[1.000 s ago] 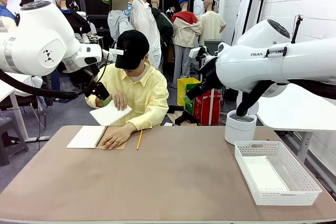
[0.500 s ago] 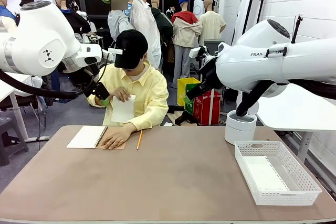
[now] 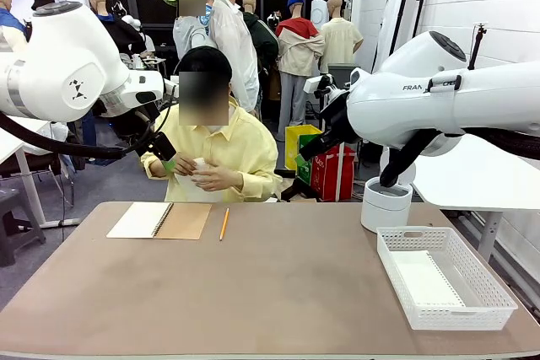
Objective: Sort the paper based on its condition.
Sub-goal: If a person hands you a paper, place it in the Organizing basket , and if it's crumpled, put it in the Trash can.
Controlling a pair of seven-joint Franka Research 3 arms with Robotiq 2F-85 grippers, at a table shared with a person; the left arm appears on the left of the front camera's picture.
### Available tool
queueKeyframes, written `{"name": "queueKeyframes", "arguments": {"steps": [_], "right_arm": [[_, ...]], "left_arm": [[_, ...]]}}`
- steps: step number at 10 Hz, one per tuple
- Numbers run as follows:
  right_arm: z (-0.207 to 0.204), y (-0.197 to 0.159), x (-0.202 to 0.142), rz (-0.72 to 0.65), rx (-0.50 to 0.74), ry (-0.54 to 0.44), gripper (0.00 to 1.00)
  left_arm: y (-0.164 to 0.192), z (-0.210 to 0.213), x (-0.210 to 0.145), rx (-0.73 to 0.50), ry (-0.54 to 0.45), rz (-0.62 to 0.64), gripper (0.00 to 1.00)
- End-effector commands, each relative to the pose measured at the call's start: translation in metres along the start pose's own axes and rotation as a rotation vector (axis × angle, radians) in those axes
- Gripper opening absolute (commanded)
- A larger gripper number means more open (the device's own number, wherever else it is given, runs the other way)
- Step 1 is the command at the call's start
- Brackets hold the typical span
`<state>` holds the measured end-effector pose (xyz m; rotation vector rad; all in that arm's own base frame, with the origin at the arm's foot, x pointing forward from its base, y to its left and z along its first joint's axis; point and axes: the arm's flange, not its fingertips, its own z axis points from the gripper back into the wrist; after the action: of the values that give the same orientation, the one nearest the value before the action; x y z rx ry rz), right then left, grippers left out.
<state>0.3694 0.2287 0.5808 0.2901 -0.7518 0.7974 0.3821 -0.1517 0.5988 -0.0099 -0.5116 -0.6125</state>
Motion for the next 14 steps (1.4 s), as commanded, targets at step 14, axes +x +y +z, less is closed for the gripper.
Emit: {"name": "queueKeyframes", "arguments": {"steps": [14], "right_arm": [[0.0008, 0.0009, 0.0015, -0.005, -0.009, -0.001, 1.0]], "left_arm": [[0.0014, 0.001, 0.0001, -0.001, -0.002, -0.002, 1.0]]}}
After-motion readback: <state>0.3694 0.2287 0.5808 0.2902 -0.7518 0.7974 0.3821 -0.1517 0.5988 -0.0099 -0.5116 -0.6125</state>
